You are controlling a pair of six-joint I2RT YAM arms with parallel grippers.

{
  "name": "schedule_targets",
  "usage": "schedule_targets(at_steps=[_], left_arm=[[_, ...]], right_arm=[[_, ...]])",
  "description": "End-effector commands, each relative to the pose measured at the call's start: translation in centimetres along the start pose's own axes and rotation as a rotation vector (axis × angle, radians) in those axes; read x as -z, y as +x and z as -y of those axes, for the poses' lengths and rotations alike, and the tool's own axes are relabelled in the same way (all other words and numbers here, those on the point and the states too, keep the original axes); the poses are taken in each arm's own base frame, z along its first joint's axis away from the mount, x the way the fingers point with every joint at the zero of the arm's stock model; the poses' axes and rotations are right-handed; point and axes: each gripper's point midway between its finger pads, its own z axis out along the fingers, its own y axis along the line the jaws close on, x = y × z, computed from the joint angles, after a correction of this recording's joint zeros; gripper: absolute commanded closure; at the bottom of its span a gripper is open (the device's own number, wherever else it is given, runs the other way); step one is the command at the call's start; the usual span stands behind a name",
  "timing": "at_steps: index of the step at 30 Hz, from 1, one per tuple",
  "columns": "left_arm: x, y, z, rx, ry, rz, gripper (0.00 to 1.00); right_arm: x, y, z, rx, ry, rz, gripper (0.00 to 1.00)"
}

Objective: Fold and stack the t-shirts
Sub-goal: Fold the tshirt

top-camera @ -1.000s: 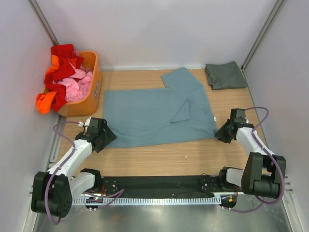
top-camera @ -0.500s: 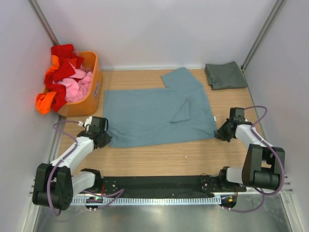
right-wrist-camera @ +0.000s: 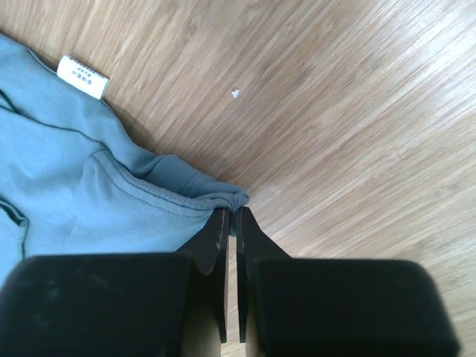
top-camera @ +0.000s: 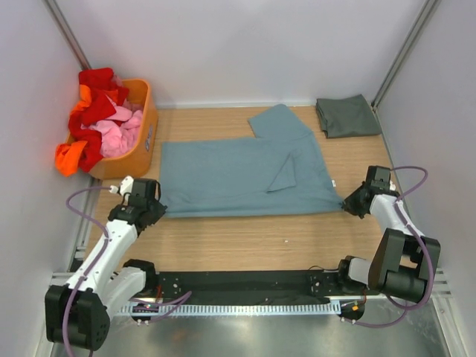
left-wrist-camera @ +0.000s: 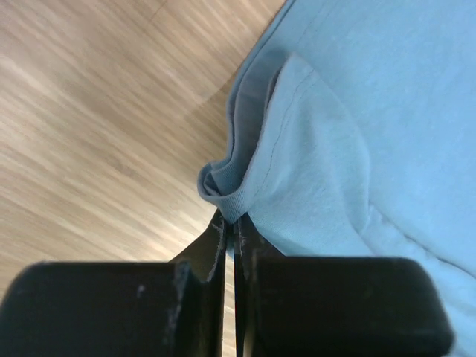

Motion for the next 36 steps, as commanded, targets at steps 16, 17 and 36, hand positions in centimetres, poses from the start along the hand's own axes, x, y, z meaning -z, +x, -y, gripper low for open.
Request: schedule_targets(at_steps=[16, 17, 36], left_arm=[[12.4, -6.6, 3.1, -0.305, 0.223, 0.127, 0.08], [12.7, -7.5, 2.5, -0.288, 0.195, 0.175, 0.04], [14.2, -8.1, 2.5, -0.258, 0.327, 0.329, 0.04]], right_arm=[[10.3, -5.2, -12.7, 0.193, -0.383, 0.195, 0.18], [9.6, -4.2, -14.3, 0.227, -0.397, 0.154, 0.22], [-1.8, 5.5, -22.9, 0.378, -0.345, -0.129, 0.46]])
